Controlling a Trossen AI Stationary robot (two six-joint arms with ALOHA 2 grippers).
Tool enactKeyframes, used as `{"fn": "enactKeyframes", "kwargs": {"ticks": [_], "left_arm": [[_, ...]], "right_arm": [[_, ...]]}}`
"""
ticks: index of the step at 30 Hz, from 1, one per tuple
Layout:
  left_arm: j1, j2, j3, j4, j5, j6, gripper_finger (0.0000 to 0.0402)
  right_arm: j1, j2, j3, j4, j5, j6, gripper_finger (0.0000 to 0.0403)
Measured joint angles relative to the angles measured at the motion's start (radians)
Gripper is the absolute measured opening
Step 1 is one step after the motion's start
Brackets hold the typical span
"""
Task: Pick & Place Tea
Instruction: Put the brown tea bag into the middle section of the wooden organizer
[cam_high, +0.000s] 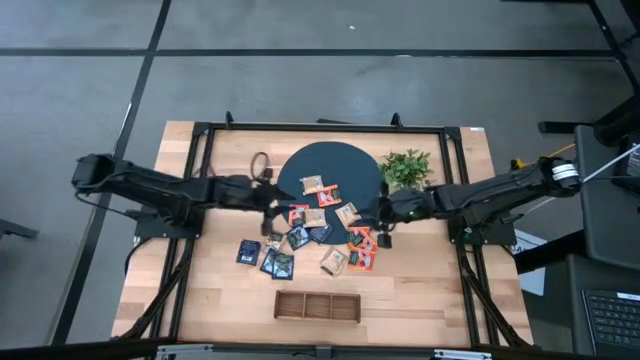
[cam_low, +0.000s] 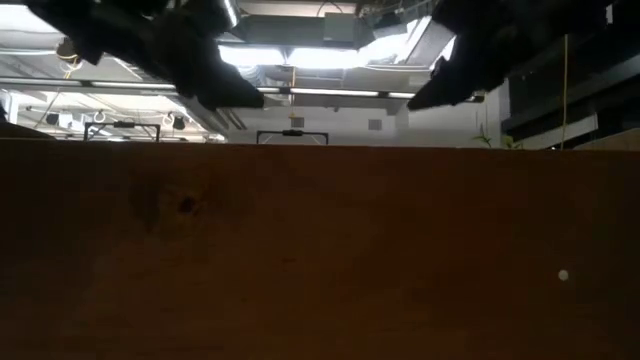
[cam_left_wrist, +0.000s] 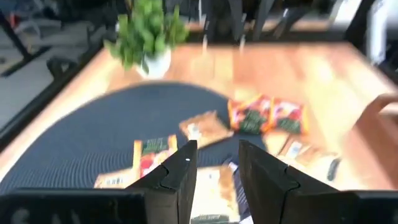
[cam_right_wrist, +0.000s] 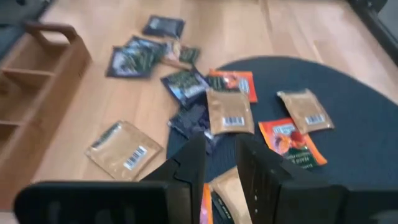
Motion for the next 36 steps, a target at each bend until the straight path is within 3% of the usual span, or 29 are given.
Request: {"fn": "enactKeyframes", "kwargs": {"ticks": [9,15,22,28,36], "left_arm": [[-0.022,0.261,0.086,-0.004,-0.024,-0.051,0.0113],[-0.027,0.39,0.156,-0.071,-0.045,-0.063,0.0113],[-0.027,0.418,0.196,-0.178,-0.104,-0.061,0.0113],[-0.035,0.418,0.196,-0.206,-0.063,-0.005,0.0113],[-0.076,0.418,0.196,-0.223,-0.094,0.044,0.0113]], "right_arm": [[-0.007,0.154,0.0,0.152,0.002,0.043,0.0092],[-0.028,0.189,0.0,0.175,0.003,0.045,0.0092],[-0.035,0.191,0.0,0.179,0.003,0.003,0.0092],[-0.037,0.203,0.0,0.185,-0.011,-0.021,0.0092],[-0.038,0.302,0.0,0.276,-0.022,-0.026,0.0092]]}}
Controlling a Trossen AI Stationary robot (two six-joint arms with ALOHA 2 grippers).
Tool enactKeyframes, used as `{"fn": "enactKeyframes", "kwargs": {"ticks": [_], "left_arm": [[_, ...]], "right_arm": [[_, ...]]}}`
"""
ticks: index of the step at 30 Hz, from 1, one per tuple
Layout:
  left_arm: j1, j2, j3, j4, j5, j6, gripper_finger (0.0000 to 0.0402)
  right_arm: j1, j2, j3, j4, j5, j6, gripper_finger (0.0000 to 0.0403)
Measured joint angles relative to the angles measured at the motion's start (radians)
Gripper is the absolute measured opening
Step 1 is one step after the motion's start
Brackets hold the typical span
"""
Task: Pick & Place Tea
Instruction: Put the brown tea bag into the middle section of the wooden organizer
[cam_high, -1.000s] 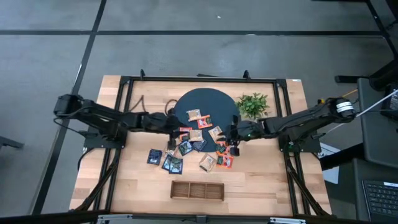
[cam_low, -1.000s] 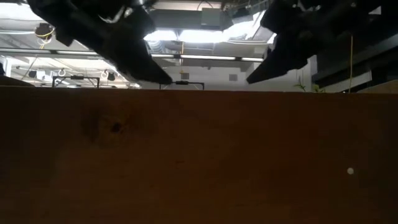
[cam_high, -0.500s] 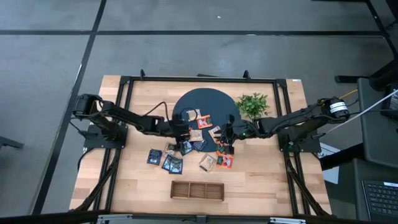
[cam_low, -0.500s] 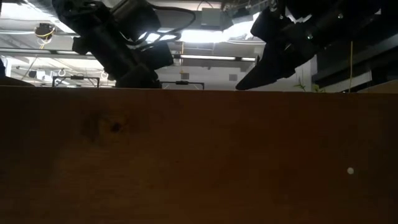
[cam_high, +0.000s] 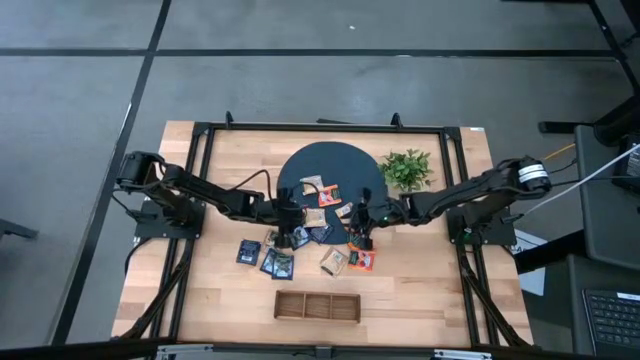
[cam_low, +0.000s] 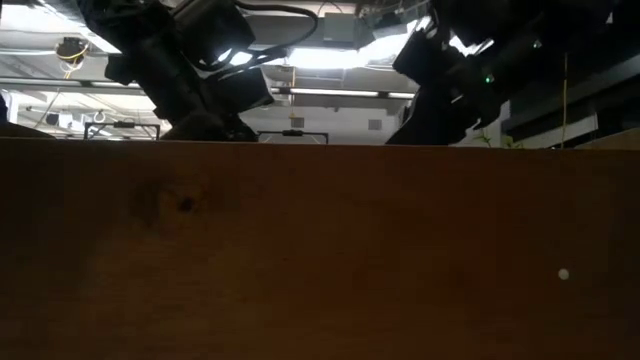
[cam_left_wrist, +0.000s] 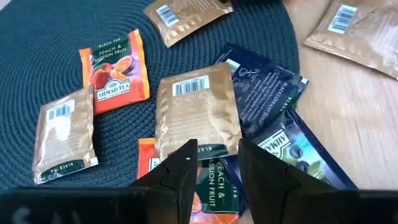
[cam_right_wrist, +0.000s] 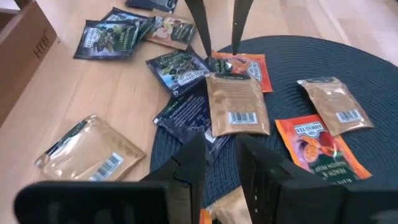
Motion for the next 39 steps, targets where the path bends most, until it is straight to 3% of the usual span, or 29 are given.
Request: {"fn": "enactKeyframes", "kwargs": {"ticks": [12,17,22,27,39], "left_arm": [[0.0,0.004,0.0,0.044,-0.057,-0.073,0.0113],[0.0,0.077,0.001,0.119,-0.056,-0.09,0.0113],[0.003,0.144,0.011,0.119,-0.103,-0.105,0.0113],[0.028,0.161,0.013,0.106,-0.079,-0.142,0.0113],[0.052,0.185,0.013,0.121,-0.049,-0.206,0.0113]], "right_arm": [[-0.014,0.08,0.0,0.092,-0.002,0.009,0.0092],[-0.018,0.097,0.0,0.128,-0.002,0.012,0.0092],[-0.018,0.1,0.0,0.134,-0.002,0.033,0.0092],[-0.019,0.1,0.0,0.133,-0.002,0.039,0.0092],[-0.094,0.106,0.0,0.134,-0.041,0.437,0.0098]]}}
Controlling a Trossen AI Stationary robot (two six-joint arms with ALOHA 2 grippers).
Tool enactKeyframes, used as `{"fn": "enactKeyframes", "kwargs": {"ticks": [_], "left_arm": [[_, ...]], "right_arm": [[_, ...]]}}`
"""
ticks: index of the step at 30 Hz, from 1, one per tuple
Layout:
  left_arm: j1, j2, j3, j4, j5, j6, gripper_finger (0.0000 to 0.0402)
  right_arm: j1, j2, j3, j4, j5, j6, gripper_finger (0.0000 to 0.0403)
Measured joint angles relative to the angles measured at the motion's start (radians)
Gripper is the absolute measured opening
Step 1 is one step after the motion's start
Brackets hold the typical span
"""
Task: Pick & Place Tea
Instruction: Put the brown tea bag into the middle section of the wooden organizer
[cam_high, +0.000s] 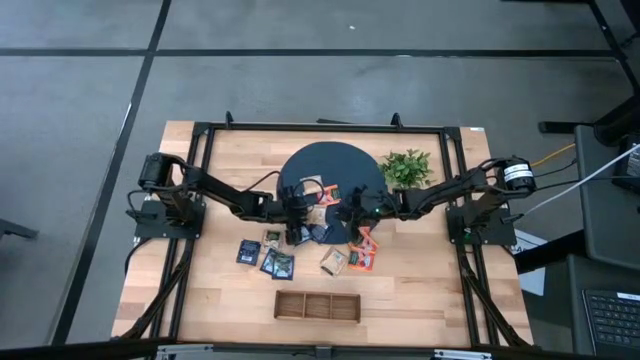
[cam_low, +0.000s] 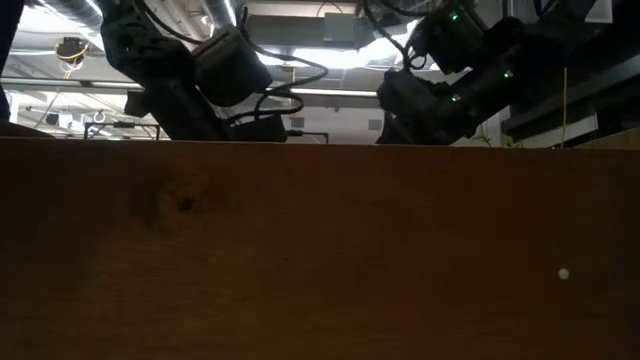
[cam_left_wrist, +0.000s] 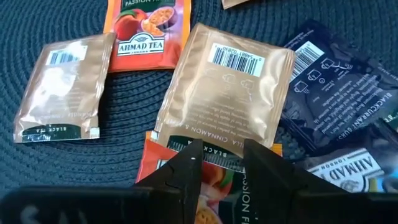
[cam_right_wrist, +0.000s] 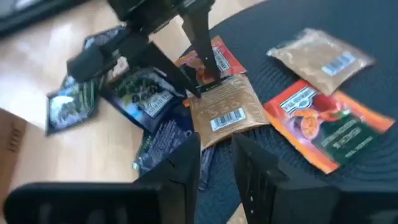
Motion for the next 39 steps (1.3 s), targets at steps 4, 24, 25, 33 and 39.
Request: {"fn": "enactKeyframes", "kwargs": {"ticks": [4,24,25,33,39], "left_arm": [[0.0,0.033,0.003,0.042,-0.004,-0.008,0.0113],[0.0,0.049,-0.001,0.1,-0.007,-0.004,0.0113],[0.0,0.049,-0.002,0.102,-0.009,-0.004,0.0113],[0.0,0.05,-0.002,0.119,-0.008,-0.004,0.0113],[0.0,0.052,-0.004,0.143,-0.006,-0.004,0.0113]], "right_arm": [[-0.032,0.041,0.0,0.008,-0.059,0.127,0.0124],[-0.102,0.176,0.06,-0.009,-0.127,0.253,0.0202],[-0.101,0.181,0.06,-0.005,-0.127,0.253,0.0202],[-0.101,0.2,0.06,0.044,-0.129,0.258,0.0201],[-0.101,0.2,0.061,0.096,-0.153,0.249,0.0173]]}}
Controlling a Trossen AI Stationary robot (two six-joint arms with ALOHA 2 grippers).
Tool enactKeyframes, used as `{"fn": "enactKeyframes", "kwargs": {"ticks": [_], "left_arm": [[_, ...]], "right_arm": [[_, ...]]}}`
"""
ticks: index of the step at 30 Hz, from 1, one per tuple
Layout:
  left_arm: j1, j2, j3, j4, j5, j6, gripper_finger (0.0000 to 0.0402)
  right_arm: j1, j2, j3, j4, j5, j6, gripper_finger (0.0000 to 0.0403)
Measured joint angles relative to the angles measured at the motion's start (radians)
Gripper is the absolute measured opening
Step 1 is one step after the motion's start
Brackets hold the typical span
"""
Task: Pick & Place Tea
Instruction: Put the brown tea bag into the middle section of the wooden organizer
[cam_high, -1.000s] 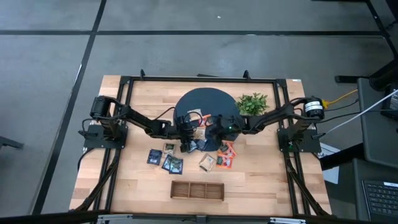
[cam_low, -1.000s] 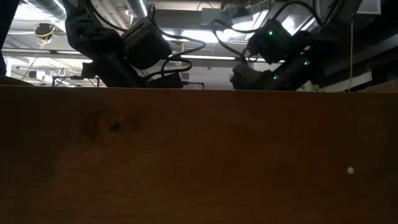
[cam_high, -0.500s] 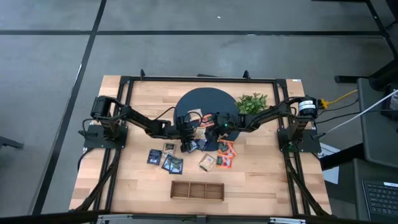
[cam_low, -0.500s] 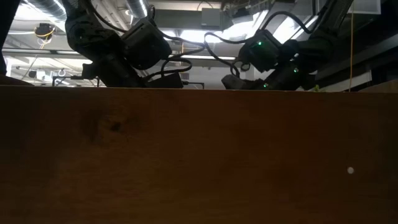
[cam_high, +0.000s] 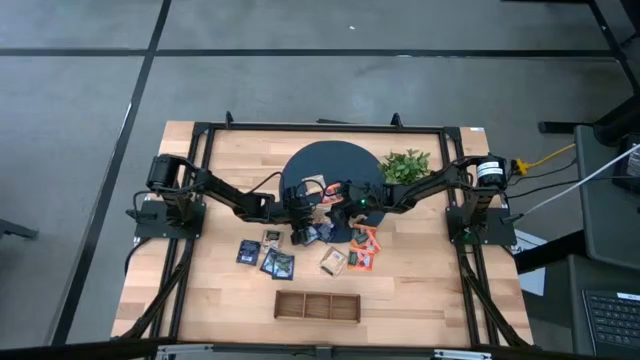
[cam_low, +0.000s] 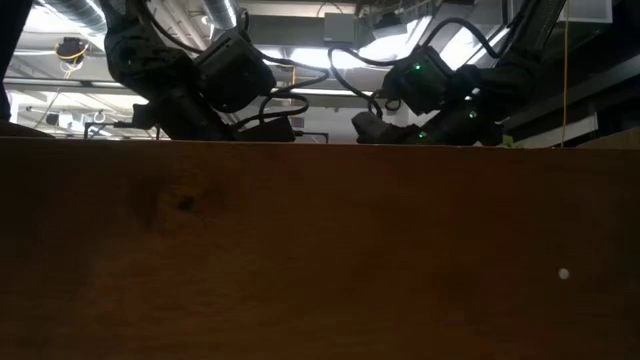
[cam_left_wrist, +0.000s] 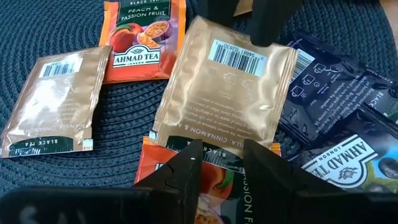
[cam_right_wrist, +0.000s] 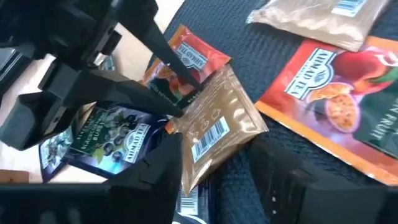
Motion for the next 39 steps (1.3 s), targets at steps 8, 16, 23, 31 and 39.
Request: {"fn": "enactKeyframes", "kwargs": {"ticks": [8,16,23,31,39], "left_arm": [[0.0,0.001,0.0,0.019,0.006,-0.001,0.0113],[0.0,0.0,0.0,0.022,0.01,-0.004,0.0113],[0.0,-0.02,0.0,0.023,0.107,-0.065,0.0113],[0.0,-0.219,-0.025,0.023,0.179,-0.142,0.0113],[0.026,-0.487,-0.162,0.032,0.099,-0.279,0.0113]], "right_arm": [[0.0,0.0,0.0,0.0,-0.044,-0.015,0.0131],[0.0,0.0,0.0,0.0,-0.022,-0.098,0.0056],[0.0,0.0,0.0,0.001,-0.018,-0.166,0.0017],[0.0,-0.044,0.0,-0.004,-0.018,-0.247,0.0012],[0.025,-0.147,0.0,-0.041,-0.012,-0.452,0.0012]]}}
